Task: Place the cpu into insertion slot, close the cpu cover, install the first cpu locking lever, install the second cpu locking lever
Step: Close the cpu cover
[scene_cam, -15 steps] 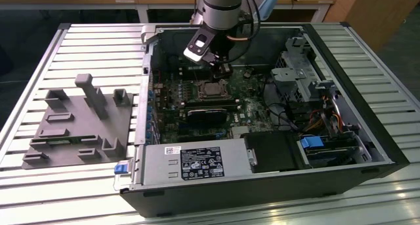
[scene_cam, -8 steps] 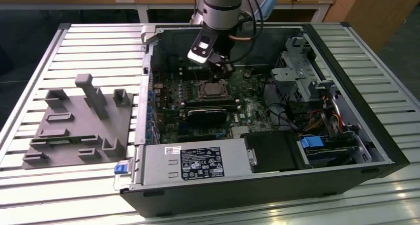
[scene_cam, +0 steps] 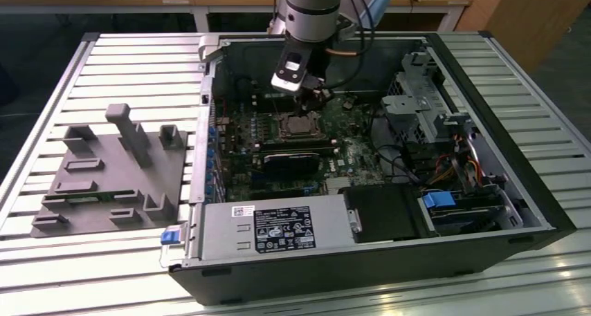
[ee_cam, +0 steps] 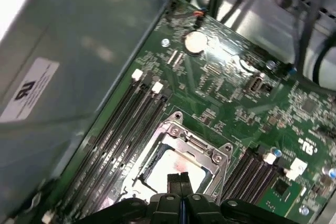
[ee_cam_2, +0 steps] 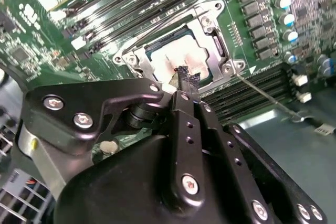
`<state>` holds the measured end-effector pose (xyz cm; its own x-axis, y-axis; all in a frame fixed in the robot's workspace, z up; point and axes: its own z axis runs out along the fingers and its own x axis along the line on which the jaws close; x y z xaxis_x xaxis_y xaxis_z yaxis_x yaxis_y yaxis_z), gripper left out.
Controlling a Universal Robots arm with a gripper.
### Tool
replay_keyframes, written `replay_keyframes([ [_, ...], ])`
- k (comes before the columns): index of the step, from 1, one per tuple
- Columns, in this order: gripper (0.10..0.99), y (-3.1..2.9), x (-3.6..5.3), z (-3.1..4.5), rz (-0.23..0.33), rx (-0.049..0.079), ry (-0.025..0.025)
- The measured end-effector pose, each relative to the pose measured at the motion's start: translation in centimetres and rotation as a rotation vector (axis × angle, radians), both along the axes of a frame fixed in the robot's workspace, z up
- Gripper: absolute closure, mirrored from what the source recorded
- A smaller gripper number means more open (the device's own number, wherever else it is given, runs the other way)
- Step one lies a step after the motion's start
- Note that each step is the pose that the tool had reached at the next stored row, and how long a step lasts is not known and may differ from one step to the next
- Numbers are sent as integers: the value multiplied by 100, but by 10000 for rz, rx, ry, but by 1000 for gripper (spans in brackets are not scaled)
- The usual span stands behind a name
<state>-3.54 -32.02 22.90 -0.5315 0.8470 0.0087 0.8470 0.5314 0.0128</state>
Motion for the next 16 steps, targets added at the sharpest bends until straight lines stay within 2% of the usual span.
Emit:
replay_keyframes([
  [16, 984, 0, 0, -6, 2906, 0, 0],
])
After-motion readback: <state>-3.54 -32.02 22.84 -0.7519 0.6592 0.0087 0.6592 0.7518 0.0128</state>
